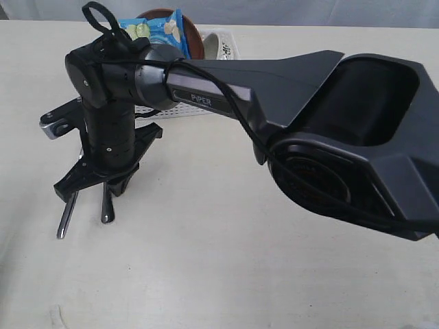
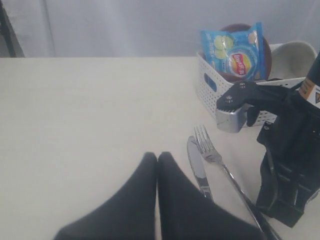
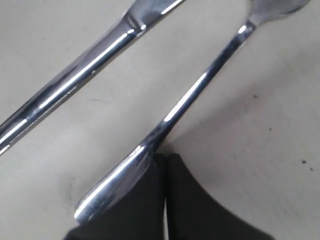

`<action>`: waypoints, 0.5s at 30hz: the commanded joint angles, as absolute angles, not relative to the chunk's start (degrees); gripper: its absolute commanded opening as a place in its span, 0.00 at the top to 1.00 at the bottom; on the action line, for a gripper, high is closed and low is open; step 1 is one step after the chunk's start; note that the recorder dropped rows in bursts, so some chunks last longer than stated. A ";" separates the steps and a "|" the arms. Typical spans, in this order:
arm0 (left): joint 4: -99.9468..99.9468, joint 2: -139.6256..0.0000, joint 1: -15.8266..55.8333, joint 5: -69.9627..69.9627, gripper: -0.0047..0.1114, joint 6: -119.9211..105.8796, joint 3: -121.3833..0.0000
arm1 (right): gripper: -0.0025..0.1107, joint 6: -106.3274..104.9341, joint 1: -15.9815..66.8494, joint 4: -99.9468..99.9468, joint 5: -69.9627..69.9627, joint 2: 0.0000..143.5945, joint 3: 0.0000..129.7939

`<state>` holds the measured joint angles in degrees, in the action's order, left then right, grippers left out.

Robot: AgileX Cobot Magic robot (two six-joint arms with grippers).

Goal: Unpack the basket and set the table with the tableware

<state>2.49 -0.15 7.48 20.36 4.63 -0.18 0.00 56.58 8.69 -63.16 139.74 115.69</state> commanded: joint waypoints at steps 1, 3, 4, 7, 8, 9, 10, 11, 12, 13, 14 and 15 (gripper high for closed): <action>3.01 0.00 7.37 19.75 0.96 4.87 0.00 | 0.98 -1.20 56.92 11.63 -64.19 139.70 115.80; 3.01 0.00 7.37 19.75 0.96 4.87 0.00 | 0.98 -1.35 56.92 12.12 -64.19 139.70 115.80; 3.01 0.00 7.37 19.75 0.96 4.87 0.00 | 0.98 -1.35 56.92 12.12 -64.19 139.70 115.80; 3.01 0.00 7.37 19.75 0.96 4.87 0.00 | 0.98 -1.35 56.92 12.12 -64.33 139.70 115.80; 3.01 0.00 7.37 19.75 0.96 4.87 0.00 | 0.98 -1.47 56.92 12.12 -64.32 139.70 115.80; 3.01 0.00 7.37 19.75 0.96 4.87 0.00 | 0.98 -1.80 56.92 12.45 -64.32 139.70 115.80; 3.01 0.00 7.37 19.75 0.96 4.87 0.00 | 0.98 -2.58 56.92 13.08 -64.32 139.70 115.80; 3.01 0.00 7.37 19.75 0.96 4.87 0.00 | 0.98 -3.04 56.92 13.81 -64.32 139.58 115.80; 3.01 0.00 7.37 19.75 0.96 4.87 0.00 | 0.98 -3.28 56.92 14.52 -64.20 139.58 115.80; 3.01 0.00 7.37 19.75 0.96 4.87 0.00 | 0.98 -3.28 56.92 14.86 -63.90 139.58 115.80; 3.01 0.00 7.37 19.75 0.96 4.87 0.00 | 0.98 -3.71 56.92 15.11 -63.67 139.58 115.80; 3.01 0.00 7.37 19.75 0.96 4.87 0.00 | 0.98 -3.75 56.92 15.11 -63.46 139.58 115.80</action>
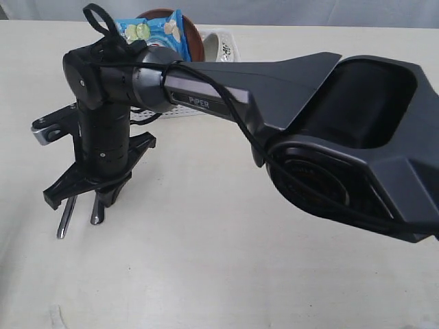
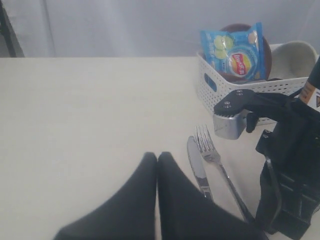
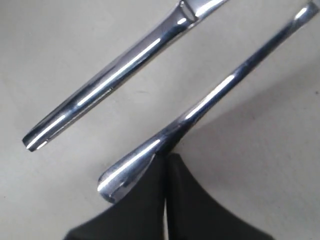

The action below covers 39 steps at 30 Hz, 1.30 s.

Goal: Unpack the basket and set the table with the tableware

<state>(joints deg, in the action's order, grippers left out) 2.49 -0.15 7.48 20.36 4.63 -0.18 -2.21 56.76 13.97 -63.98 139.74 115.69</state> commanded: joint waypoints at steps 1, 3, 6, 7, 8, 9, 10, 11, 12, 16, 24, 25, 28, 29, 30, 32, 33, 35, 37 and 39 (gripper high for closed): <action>3.01 0.00 7.37 19.75 0.96 4.87 0.00 | 0.98 -3.75 56.92 15.11 -63.42 139.58 115.80; 3.01 0.00 7.37 19.75 0.96 4.87 0.00 | 0.98 -3.75 56.92 15.11 -63.42 139.58 115.80; 3.01 0.00 7.37 19.75 0.96 4.87 0.00 | 0.98 -3.90 56.92 15.11 -62.73 138.52 115.80; 3.01 0.00 7.37 19.75 0.96 4.87 0.00 | 0.98 -3.90 56.92 15.00 -61.67 137.85 115.80; 3.01 0.00 7.37 19.75 0.96 4.87 0.00 | 0.98 -3.90 56.92 14.89 -60.18 137.10 115.80; 3.01 0.00 7.37 19.75 0.96 4.87 0.00 | 0.98 -3.90 56.92 14.38 -58.68 136.45 115.80; 3.01 0.00 7.37 19.75 0.96 4.87 0.00 | 0.98 -3.90 56.80 13.78 -56.57 135.73 115.80; 3.01 0.00 7.37 19.75 0.96 4.87 0.00 | 0.98 -3.90 56.71 13.05 -54.30 135.13 115.80; 3.01 0.00 7.37 19.75 0.96 4.87 0.00 | 0.98 -3.52 56.54 12.37 -52.59 134.74 115.89; 3.01 0.00 7.37 19.75 0.96 4.87 0.00 | 0.98 -2.15 55.23 11.50 -47.11 134.85 117.04; 3.01 0.00 7.37 19.75 0.96 4.87 0.00 | 0.98 2.40 52.89 8.50 -41.57 137.90 117.29; 3.01 0.00 7.37 19.75 0.96 4.87 0.00 | 0.98 2.80 52.75 8.50 -41.06 138.48 117.29; 3.01 0.00 7.37 19.75 0.96 4.87 0.00 | 0.98 4.02 52.77 8.09 -39.37 139.62 117.29; 3.01 0.00 7.37 19.75 0.96 4.87 0.00 | 0.98 4.88 52.77 7.96 -38.86 139.84 117.29; 3.01 0.00 7.37 19.75 0.96 4.87 0.00 | 0.98 5.55 52.77 7.81 -38.33 140.22 117.29; 3.01 0.00 7.37 19.75 0.96 4.87 0.00 | 0.98 6.42 52.77 7.01 -37.86 140.80 117.29; 3.01 0.00 7.37 19.75 0.96 4.87 0.00 | 0.98 6.45 52.77 7.01 -37.85 140.95 117.29; 3.01 0.00 7.37 19.75 0.96 4.87 0.00 | 0.98 6.56 52.77 6.91 -37.97 141.45 117.29; 3.01 0.00 7.37 19.75 0.96 4.87 0.00 | 0.98 6.67 52.77 6.53 -38.56 142.01 117.29; 3.01 0.00 7.37 19.75 0.96 4.87 0.00 | 0.98 6.67 52.77 6.53 -39.10 142.34 117.29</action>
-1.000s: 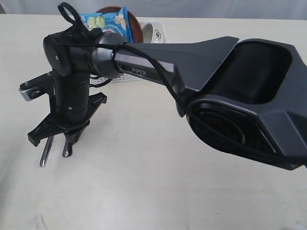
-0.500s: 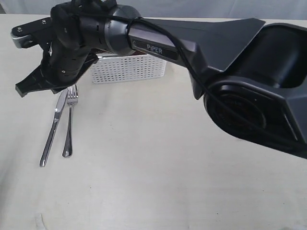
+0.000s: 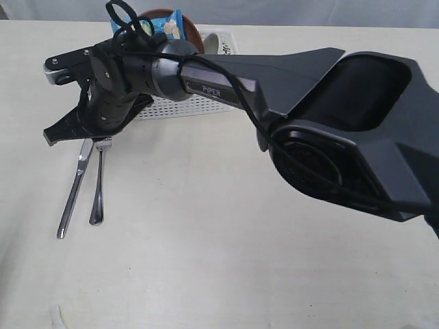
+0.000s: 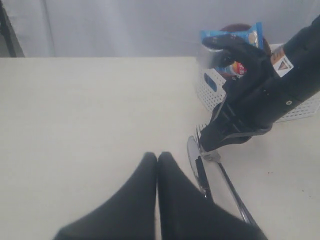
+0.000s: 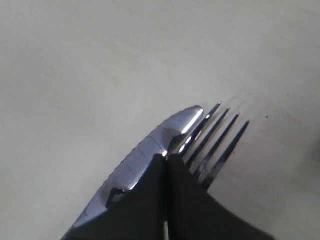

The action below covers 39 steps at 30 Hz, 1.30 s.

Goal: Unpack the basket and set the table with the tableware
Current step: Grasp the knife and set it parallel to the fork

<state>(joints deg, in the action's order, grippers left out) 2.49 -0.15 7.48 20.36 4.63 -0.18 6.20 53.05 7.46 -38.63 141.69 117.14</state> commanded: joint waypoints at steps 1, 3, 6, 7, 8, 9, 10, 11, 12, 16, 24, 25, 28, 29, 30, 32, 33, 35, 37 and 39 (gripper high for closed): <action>3.01 0.00 7.37 19.75 0.96 4.87 0.00 | 0.98 6.78 52.77 6.36 -39.22 142.35 117.29; 3.01 0.00 7.37 19.75 0.96 4.87 0.00 | 0.98 6.89 52.77 6.12 -39.60 142.35 117.29; 3.01 0.00 7.37 19.75 0.96 4.87 0.00 | 0.98 6.89 52.77 5.97 -40.40 142.35 117.29; 3.01 0.00 7.37 19.75 0.96 4.87 0.00 | 0.98 7.19 52.77 5.97 -40.87 142.35 117.29; 3.01 0.00 7.37 19.75 0.96 4.87 0.00 | 0.98 7.19 52.77 5.97 -41.31 142.35 117.19; 3.01 0.00 7.37 19.75 0.96 4.87 0.00 | 0.98 7.19 52.77 5.97 -41.83 142.35 117.19; 3.01 0.00 7.37 19.75 0.96 4.87 0.00 | 0.98 7.19 52.77 5.89 -42.08 142.35 117.19; 3.01 0.00 7.37 19.75 0.96 4.87 0.00 | 0.98 7.19 52.77 5.89 -42.32 142.35 117.19; 3.01 0.00 7.37 19.75 0.96 4.87 0.00 | 0.98 7.19 52.77 5.89 -42.45 142.35 117.19; 3.01 0.00 7.37 19.75 0.96 4.87 0.00 | 0.98 8.11 52.77 5.89 -43.83 142.35 117.19; 3.01 0.00 7.37 19.75 0.96 4.87 0.00 | 0.98 11.13 52.90 5.89 -45.66 142.24 117.19; 3.01 0.00 7.37 19.75 0.96 4.87 0.00 | 0.98 11.13 52.90 5.89 -45.91 142.23 117.19; 3.01 0.00 7.37 19.75 0.96 4.87 0.00 | 0.98 11.36 52.90 5.89 -46.88 142.01 117.19; 3.01 0.00 7.37 19.75 0.96 4.87 0.00 | 0.98 11.36 52.90 5.89 -47.20 141.71 117.19; 3.01 0.00 7.37 19.75 0.96 4.87 0.00 | 0.98 11.36 52.90 5.89 -47.45 141.39 117.19; 3.01 0.00 7.37 19.75 0.96 4.87 0.00 | 0.98 11.16 52.90 5.89 -47.45 139.91 117.19; 3.01 0.00 7.37 19.75 0.96 4.87 0.00 | 0.98 11.11 52.90 5.89 -47.45 138.98 117.19; 3.01 0.00 7.37 19.75 0.96 4.87 0.00 | 0.98 10.19 52.90 5.89 -47.58 137.16 117.19; 3.01 0.00 7.37 19.75 0.96 4.87 0.00 | 0.98 9.37 52.90 5.73 -48.64 135.56 117.19; 3.01 0.00 7.37 19.75 0.96 4.87 0.00 | 0.98 8.65 52.90 5.69 -51.03 134.47 117.19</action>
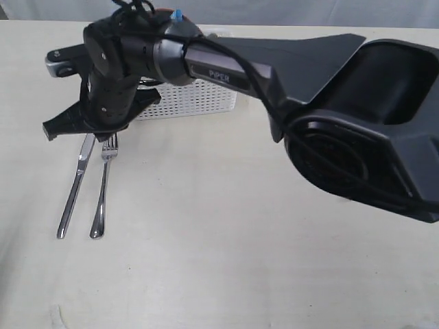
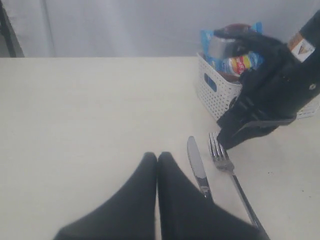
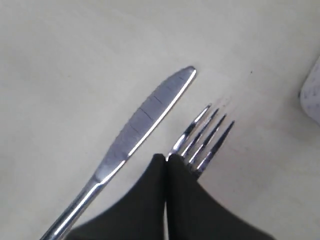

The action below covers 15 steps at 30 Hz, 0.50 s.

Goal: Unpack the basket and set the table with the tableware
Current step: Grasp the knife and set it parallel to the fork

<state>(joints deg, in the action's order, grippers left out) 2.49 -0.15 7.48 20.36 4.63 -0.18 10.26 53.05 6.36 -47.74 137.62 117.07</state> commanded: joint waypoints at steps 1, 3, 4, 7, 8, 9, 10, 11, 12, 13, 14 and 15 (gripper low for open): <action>3.01 0.00 7.37 19.75 0.96 4.87 0.00 | 0.98 8.42 52.90 5.69 -52.74 134.32 117.19; 3.01 0.00 7.37 19.75 0.96 4.87 0.00 | 0.98 7.86 53.04 5.82 -56.78 134.24 117.19; 3.01 0.00 7.37 19.75 0.96 4.87 0.00 | 0.98 7.59 53.24 5.82 -58.25 134.52 117.19; 3.01 0.00 7.37 19.75 0.96 4.87 0.00 | 0.98 7.12 54.13 5.93 -60.04 134.73 115.56; 3.01 0.00 7.37 19.75 0.96 4.87 0.00 | 0.98 6.79 54.45 5.93 -60.04 134.73 114.68; 3.01 0.00 7.37 19.75 0.96 4.87 0.00 | 0.98 6.66 54.79 5.93 -60.49 134.73 113.89; 3.01 0.00 7.37 19.75 0.96 4.87 0.00 | 0.98 6.55 55.08 5.93 -60.88 134.86 113.31; 3.01 0.00 7.37 19.75 0.96 4.87 0.00 | 0.98 6.25 55.52 5.93 -61.39 134.86 112.54; 3.01 0.00 7.37 19.75 0.96 4.87 0.00 | 0.98 5.87 55.78 5.93 -61.74 134.86 111.69; 3.01 0.00 7.37 19.75 0.96 4.87 0.00 | 0.98 5.30 56.18 5.93 -61.74 134.86 110.80; 3.01 0.00 7.37 19.75 0.96 4.87 0.00 | 0.98 4.86 56.54 6.15 -61.85 134.86 110.10; 3.01 0.00 7.37 19.75 0.96 4.87 0.00 | 0.98 4.52 56.92 6.32 -61.98 134.86 109.49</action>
<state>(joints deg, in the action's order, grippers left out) 2.49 -0.15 7.48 20.36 4.63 -0.18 6.15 56.22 6.36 -61.23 134.73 111.10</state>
